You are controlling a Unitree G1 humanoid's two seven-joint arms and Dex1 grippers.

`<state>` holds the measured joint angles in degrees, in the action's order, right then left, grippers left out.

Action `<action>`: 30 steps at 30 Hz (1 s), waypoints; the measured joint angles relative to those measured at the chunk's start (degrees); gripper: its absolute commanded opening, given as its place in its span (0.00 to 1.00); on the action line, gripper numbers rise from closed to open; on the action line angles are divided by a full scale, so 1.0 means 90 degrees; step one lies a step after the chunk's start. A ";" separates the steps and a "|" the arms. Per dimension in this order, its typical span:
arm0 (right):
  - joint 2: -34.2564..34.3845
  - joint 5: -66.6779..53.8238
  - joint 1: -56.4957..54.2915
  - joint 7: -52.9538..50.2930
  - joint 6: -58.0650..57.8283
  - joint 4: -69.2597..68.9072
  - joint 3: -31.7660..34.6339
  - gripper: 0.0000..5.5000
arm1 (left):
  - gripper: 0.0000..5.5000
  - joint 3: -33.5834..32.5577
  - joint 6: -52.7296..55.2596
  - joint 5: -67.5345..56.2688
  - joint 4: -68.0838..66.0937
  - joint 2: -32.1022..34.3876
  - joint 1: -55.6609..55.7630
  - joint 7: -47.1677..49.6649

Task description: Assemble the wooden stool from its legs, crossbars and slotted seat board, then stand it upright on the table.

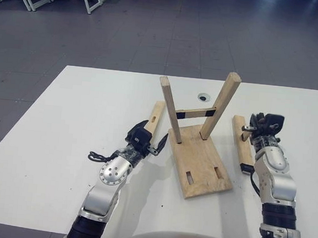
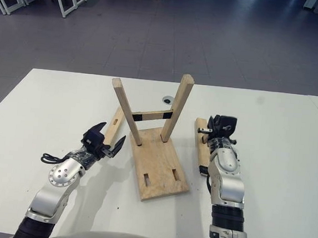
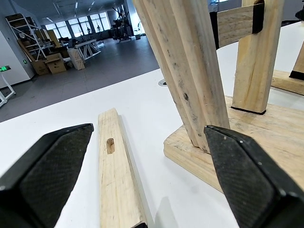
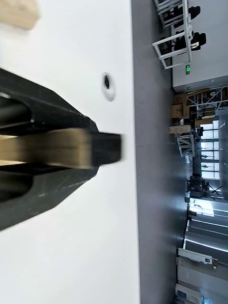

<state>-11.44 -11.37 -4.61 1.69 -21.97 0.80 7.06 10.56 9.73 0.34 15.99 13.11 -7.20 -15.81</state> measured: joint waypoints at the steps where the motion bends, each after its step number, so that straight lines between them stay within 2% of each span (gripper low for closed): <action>1: 0.0021 -0.0002 0.0120 0.0009 0.0016 -0.0022 -0.0001 0.25 | 0.78 -0.0006 0.0001 0.0002 -0.0006 -0.0001 -0.0002 0.0002; 9: 0.0004 0.0048 0.0096 0.0036 -0.0229 -0.0101 0.0059 0.55 | 0.78 0.0008 0.0000 0.0055 -0.0007 -0.0043 0.0018 0.0010; 15: -0.0048 0.0039 0.0029 0.0066 -0.0615 -0.0705 0.0151 0.78 | 0.78 0.0006 0.0000 0.0059 -0.0005 -0.0065 0.0017 0.0016; 20: -0.0146 -0.0010 -0.0175 -0.0046 -0.1259 -0.1691 0.0360 0.78 | 0.78 0.0033 0.0001 0.0070 -0.0005 -0.0100 0.0017 0.0019; 27: -0.0211 -0.0038 -0.0709 -0.0404 -0.2136 -0.2873 0.0694 0.51 | 0.78 0.0056 0.0000 0.0114 -0.0006 -0.0108 0.0018 0.0019; 30: -0.0204 -0.0214 -0.1787 -0.0581 -0.2682 -0.2887 0.0879 0.51 | 0.78 0.0057 0.0000 0.0121 -0.0011 -0.0125 0.0015 0.0026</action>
<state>-13.27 -13.30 -20.69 -3.54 -46.11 -25.18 14.97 11.07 9.72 1.43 15.89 11.99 -7.06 -15.58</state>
